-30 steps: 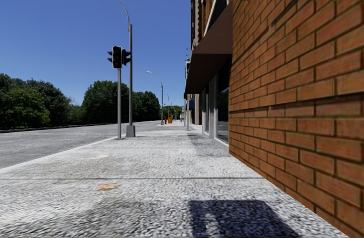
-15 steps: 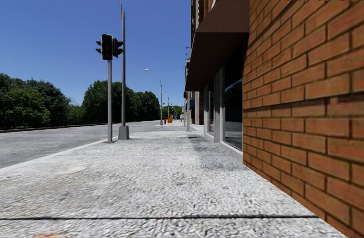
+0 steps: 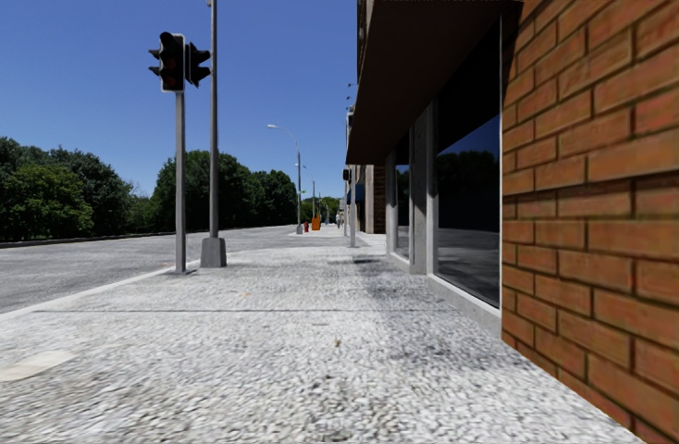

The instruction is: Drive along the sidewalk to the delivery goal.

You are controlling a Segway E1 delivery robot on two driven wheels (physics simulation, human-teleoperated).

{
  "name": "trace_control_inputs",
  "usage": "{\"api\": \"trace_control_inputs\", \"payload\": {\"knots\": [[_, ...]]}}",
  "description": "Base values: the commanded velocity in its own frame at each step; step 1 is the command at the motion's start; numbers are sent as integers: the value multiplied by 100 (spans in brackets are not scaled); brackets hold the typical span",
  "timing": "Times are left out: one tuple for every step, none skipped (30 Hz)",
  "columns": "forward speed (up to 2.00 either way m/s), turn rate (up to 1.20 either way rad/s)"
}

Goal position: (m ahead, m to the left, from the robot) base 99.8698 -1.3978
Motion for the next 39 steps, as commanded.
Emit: {"api": "trace_control_inputs", "payload": {"knots": [[200, 0], [200, 0], [200, 0], [200, 0], [200, 0], [200, 0], [200, 0], [200, 0], [200, 0], [200, 0], [200, 0], [200, 0], [200, 0], [200, 0], [200, 0], [200, 0], [200, 0], [200, 0], [200, 0], [200, 0], [200, 0], [200, 0], [200, 0], [200, 0], [200, 0], [200, 0], [200, 0], [200, 0], [200, 0], [200, 0], [200, 0], [200, 0], [200, 0], [200, 0], [200, 0], [200, 0], [200, 0], [200, 0], [200, 0]]}}
